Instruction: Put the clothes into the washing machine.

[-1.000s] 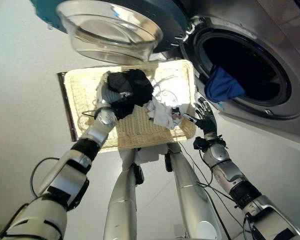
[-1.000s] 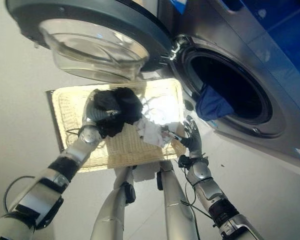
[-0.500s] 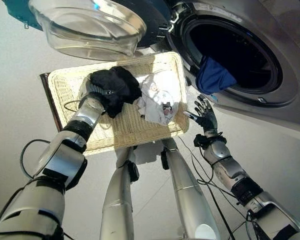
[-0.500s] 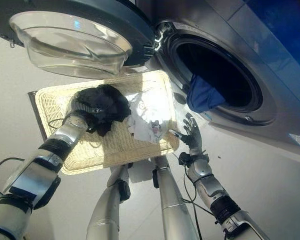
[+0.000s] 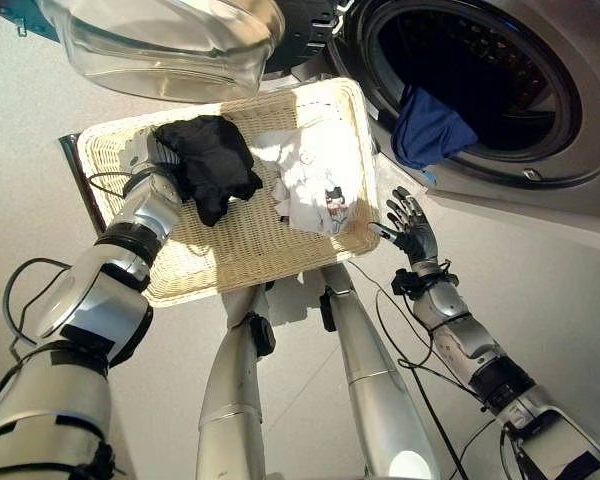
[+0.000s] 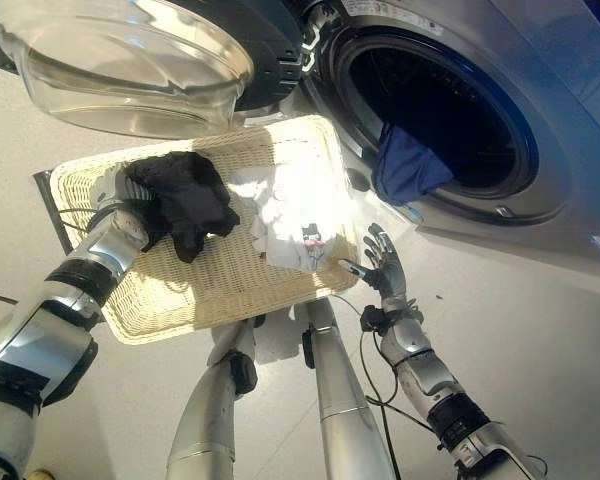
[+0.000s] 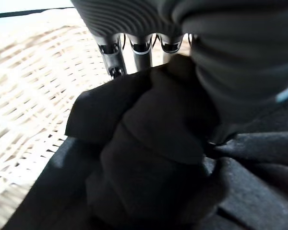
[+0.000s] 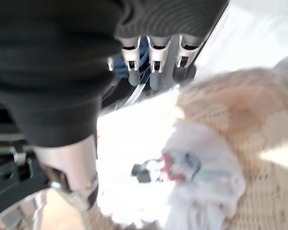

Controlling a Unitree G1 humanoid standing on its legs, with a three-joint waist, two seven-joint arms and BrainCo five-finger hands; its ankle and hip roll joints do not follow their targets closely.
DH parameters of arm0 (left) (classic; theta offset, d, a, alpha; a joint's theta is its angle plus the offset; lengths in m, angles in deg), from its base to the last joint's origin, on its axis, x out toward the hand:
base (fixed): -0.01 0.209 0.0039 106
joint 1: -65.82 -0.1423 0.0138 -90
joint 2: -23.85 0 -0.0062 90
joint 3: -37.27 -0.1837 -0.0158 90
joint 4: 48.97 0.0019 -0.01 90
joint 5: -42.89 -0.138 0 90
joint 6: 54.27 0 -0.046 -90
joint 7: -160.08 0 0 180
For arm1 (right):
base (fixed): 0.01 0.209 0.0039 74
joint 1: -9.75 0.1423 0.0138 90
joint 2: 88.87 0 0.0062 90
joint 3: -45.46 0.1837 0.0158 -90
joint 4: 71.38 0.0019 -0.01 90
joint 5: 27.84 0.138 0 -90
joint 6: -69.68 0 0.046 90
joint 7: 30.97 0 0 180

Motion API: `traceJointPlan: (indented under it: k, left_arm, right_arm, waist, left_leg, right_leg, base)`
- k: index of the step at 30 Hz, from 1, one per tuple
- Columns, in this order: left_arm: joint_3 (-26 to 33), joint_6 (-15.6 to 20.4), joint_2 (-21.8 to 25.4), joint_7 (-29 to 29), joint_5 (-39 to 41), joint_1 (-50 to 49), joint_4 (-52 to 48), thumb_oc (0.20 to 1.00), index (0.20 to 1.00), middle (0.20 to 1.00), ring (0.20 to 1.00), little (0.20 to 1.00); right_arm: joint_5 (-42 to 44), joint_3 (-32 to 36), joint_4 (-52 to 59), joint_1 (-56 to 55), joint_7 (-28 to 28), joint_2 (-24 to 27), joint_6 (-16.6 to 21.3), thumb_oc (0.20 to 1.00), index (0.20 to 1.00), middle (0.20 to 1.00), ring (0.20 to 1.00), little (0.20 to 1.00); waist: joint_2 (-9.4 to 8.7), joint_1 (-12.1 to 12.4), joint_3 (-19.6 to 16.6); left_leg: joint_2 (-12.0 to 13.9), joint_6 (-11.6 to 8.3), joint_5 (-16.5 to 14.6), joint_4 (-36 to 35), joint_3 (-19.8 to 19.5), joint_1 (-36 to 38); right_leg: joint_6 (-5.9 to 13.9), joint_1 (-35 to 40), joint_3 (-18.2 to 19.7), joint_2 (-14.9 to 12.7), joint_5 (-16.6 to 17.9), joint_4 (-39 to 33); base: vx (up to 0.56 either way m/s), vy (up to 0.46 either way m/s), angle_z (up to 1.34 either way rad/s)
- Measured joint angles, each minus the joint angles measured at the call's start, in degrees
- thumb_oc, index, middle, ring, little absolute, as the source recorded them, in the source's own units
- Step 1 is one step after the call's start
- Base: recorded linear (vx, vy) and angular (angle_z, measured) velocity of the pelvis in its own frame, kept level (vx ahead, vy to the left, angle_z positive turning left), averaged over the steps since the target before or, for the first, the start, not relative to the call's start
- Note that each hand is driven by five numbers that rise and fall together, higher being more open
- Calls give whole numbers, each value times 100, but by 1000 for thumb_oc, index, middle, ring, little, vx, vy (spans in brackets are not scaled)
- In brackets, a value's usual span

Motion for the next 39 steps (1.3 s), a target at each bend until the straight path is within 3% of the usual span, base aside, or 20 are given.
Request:
traceJointPlan:
  k: [1, 3, 5, 8, 11, 12, 15, 19, 25, 28, 35, 39]
  left_arm:
    - [31, 50, 35, -65, 2, -124, -170, 200, 200, 200, 200, 200]
    - [125, 476, 37, -224, 1, -614, -752, 200, 200, 200, 200, 200]
    - [390, 851, -221, -319, 4, -1168, -1437, 200, 200, 200, 200, 200]
    - [810, 1722, -698, -325, 148, -2053, -2570, 200, 200, 200, 200, 200]
    - [1031, 2414, -946, 12, 564, -2689, -3083, 200, 200, 200, 200, 200]
    - [1165, 2632, -927, 235, 726, -2854, -3222, 200, 200, 200, 200, 200]
    - [1591, 3165, -773, 1174, 1356, -3410, -3996, 200, 200, 200, 200, 200]
    - [1573, 3492, -680, 2396, 1899, -3449, -4513, 200, 200, 200, 200, 200]
    - [1400, 3429, -526, 3701, 2418, -3302, -5079, 200, 200, 200, 200, 200]
    - [1142, 3193, -488, 4316, 2555, -3066, -5153, 200, 200, 200, 200, 200]
    - [1047, 2506, -324, 5013, 2905, -2800, -5383, 200, 200, 200, 200, 200]
    - [964, 2325, -262, 5037, 2944, -2687, -5389, 200, 200, 200, 200, 200]
  right_arm:
    - [-43, -44, 34, -6, 0, -13, 0, 1000, 1000, 1000, 1000, 1000]
    - [-269, -84, 228, -42, -4, -53, 31, 1000, 1000, 1000, 1000, 1000]
    - [-511, -15, 491, -110, 12, -193, 41, 1000, 1000, 1000, 1000, 1000]
    - [-949, -2, 696, -52, 22, -436, 22, 1000, 1000, 1000, 1000, 1000]
    - [-1291, 20, 731, -12, 17, -431, -44, 1000, 1000, 1000, 1000, 1000]
    - [-1373, 65, 751, 24, 3, -442, -106, 1000, 1000, 1000, 1000, 1000]
    - [-1517, 148, 749, 207, -35, -411, -435, 1000, 1000, 1000, 1000, 1000]
    - [-1894, 168, 752, 319, -72, -190, -799, 1000, 1000, 1000, 1000, 1000]
    - [-2066, 173, 750, 457, -24, -127, -1061, 1000, 1000, 1000, 1000, 1000]
    - [-2178, 168, 748, 477, 59, -118, -1142, 1000, 1000, 1000, 1000, 1000]
    - [-2500, 86, 748, 541, 93, 157, -1264, 1000, 1000, 1000, 1000, 1000]
    - [-2270, 20, 748, 680, -389, 304, -1264, 1000, 1000, 1000, 1000, 1000]
  waist:
    - [-15, 15, 4]
    - [-20, 27, 7]
    - [-10, 269, 18]
    - [34, 523, 55]
    - [72, 984, 73]
    - [81, 1143, 73]
    - [143, 1306, 100]
    - [170, 1409, 114]
    - [218, 1401, 139]
    - [220, 1397, 140]
    - [317, 1394, 192]
    - [324, 1393, 195]
  left_leg:
    - [-15, 20, 13, -37, -20, 52]
    - [-54, 100, 73, -157, -112, 224]
    - [-77, 113, 117, -289, -158, 401]
    - [-113, -15, 295, -570, -517, 670]
    - [-89, -185, 497, -995, -825, 1122]
    - [-72, -208, 531, -1097, -901, 1207]
    - [-26, -256, 736, -1411, -1000, 1447]
    - [-30, -249, 798, -1531, -1099, 1713]
    - [-43, -240, 806, -1546, -1195, 1921]
    - [-33, -245, 802, -1546, -1225, 1980]
    - [-30, -244, 812, -1600, -1243, 1988]
    - [-26, -218, 833, -1614, -1252, 1998]
  right_leg:
    - [-15, 41, -12, -3, -12, 0]
    - [-92, 203, -68, -38, -41, -4]
    - [-86, 322, -138, -70, -110, 21]
    - [-188, 594, -414, -110, -221, 21]
    - [-284, 968, -730, -98, -343, -6]
    - [-285, 1027, -794, -87, -382, 8]
    - [-321, 1213, -994, -81, -397, -8]
    - [-341, 1496, -1110, -95, -415, -50]
    - [-340, 1732, -1176, -114, -442, -56]
    - [-340, 1801, -1207, -110, -444, -66]
    - [-345, 1830, -1242, -109, -440, -120]
    - [-346, 1874, -1264, -101, -440, -186]
  base:
    - [-37, -38, 11]
    - [-114, -95, 13]
    - [-101, -142, 10]
    - [-55, -117, 32]
    - [-55, -88, 46]
    - [-45, -58, 17]
    - [-50, -43, 23]
    - [-33, -10, 13]
    - [-16, -22, 6]
    - [-12, -11, 3]
    - [-6, -8, 1]
    - [-7, -8, 1]
